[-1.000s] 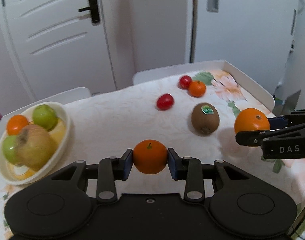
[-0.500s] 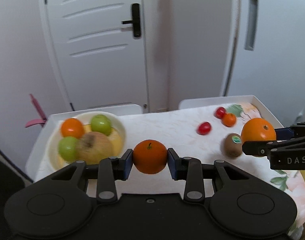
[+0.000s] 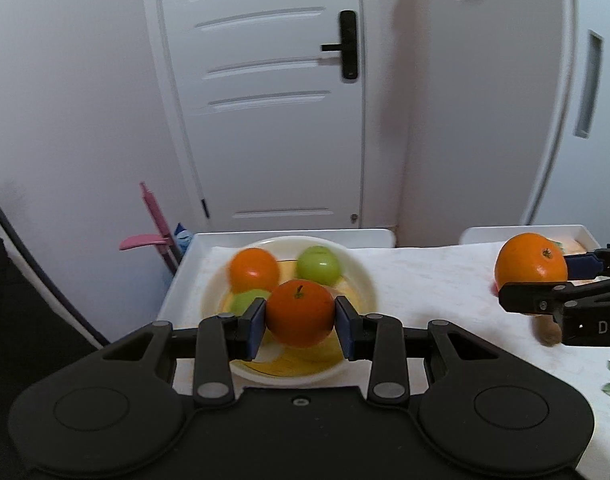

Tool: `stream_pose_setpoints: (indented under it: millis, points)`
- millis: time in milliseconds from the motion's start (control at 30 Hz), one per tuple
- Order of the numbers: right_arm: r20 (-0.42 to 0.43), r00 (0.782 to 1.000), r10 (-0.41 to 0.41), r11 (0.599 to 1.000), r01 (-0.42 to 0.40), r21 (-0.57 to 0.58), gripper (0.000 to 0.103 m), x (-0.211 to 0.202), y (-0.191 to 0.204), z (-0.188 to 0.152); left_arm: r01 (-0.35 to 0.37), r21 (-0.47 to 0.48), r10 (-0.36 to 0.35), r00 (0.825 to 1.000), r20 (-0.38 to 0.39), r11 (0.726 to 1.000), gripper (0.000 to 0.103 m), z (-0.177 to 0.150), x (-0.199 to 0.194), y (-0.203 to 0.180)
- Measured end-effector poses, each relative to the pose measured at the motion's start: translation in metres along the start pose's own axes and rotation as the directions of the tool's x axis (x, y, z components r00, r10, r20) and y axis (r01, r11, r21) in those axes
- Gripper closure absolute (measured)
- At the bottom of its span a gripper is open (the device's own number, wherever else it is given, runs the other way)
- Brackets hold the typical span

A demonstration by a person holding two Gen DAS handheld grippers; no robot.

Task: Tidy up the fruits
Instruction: 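Carry the mandarin and large orange over the duck plate with both tools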

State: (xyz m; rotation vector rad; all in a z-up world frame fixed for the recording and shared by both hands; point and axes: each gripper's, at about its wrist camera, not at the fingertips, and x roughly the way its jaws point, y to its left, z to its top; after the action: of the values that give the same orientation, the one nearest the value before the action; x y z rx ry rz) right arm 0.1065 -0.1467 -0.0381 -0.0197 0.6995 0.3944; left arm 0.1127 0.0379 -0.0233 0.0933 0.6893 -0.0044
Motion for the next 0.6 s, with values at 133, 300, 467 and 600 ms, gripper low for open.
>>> stream_pose_setpoints:
  millis: [133,300,467,600]
  points:
    - [-0.009,1.0,0.013,1.0,-0.013,-0.011,0.029,0.024,0.012,0.014,-0.015,-0.008,0.015,1.0,-0.016,1.0,0.063,0.005,0.017,0.022]
    - [-0.028,1.0,0.015,1.0,-0.015,-0.014,0.029,0.055,0.025,0.029,-0.018,-0.013,0.017,0.999,-0.038,1.0,0.063,0.011,0.043,0.045]
    - [-0.053,0.999,0.013,1.0,-0.014,-0.006,0.029,0.085,0.035,0.039,-0.01,-0.021,0.009,0.998,-0.064,1.0,0.063,0.014,0.075,0.063]
    - [-0.07,0.997,0.012,1.0,-0.012,0.0,0.029,0.105,0.039,0.042,-0.006,-0.026,0.004,0.996,-0.087,1.0,0.063,0.017,0.099,0.072]
